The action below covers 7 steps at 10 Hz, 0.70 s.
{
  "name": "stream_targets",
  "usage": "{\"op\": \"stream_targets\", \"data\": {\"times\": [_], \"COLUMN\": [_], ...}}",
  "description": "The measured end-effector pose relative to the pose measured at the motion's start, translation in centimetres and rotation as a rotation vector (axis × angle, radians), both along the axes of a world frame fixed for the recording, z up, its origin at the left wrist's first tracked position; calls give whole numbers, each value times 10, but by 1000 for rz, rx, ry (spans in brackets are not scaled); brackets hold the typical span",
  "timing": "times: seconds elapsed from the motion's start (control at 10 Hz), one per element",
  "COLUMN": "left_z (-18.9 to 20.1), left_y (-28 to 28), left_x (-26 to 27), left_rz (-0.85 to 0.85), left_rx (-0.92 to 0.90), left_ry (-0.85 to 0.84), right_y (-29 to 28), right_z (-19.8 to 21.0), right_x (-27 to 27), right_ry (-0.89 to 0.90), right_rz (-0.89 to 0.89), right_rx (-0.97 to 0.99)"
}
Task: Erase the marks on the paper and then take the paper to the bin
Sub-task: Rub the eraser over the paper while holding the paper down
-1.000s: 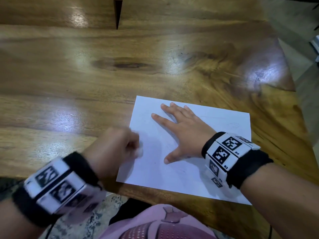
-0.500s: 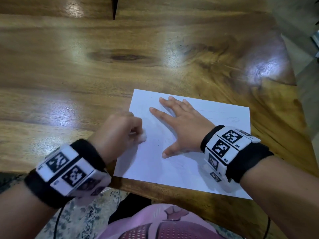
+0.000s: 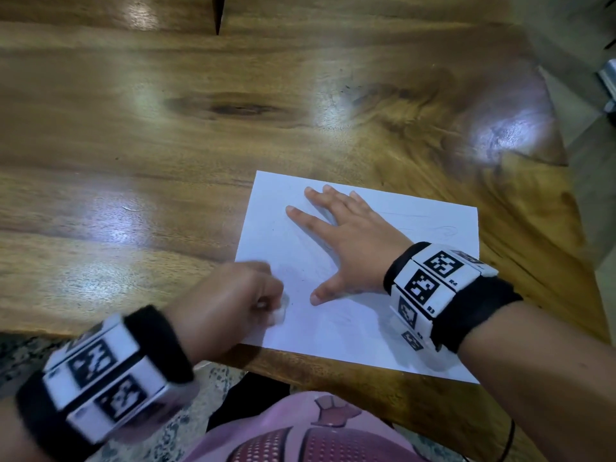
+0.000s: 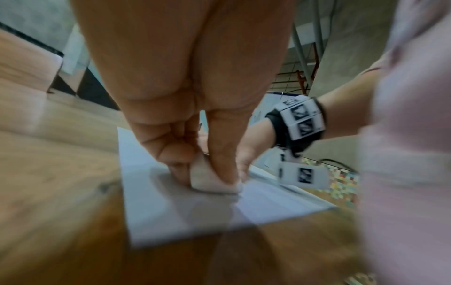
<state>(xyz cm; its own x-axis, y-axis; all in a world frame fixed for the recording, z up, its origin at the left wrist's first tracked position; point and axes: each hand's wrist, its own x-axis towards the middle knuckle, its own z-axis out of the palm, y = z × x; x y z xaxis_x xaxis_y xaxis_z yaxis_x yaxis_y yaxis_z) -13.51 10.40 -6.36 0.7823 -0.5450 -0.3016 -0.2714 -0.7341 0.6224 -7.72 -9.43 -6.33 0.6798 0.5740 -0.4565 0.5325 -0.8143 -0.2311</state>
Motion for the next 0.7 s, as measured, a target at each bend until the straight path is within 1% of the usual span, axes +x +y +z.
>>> {"op": "stream_targets", "data": {"times": [0.1, 0.2, 0.3, 0.4, 0.6, 0.7], "left_z": [0, 1, 2, 2, 2, 2], "left_y": [9, 4, 6, 15, 5, 10], "left_x": [-15, 7, 11, -6, 8, -6], "left_rz": [-15, 96, 69, -21, 103, -29], "left_rx": [17, -36, -17, 32, -36, -18], "left_ry": [78, -95, -88, 80, -121, 42], "right_y": [-1, -1, -1, -2, -2, -2], "right_z": [-1, -1, -2, -2, -3, -3], "right_x": [0, 0, 1, 1, 1, 1], "right_ry": [2, -4, -1, 6, 2, 8], "right_rz": [-4, -1, 5, 4, 4, 5], "right_rx": [8, 6, 2, 4, -2, -4]}}
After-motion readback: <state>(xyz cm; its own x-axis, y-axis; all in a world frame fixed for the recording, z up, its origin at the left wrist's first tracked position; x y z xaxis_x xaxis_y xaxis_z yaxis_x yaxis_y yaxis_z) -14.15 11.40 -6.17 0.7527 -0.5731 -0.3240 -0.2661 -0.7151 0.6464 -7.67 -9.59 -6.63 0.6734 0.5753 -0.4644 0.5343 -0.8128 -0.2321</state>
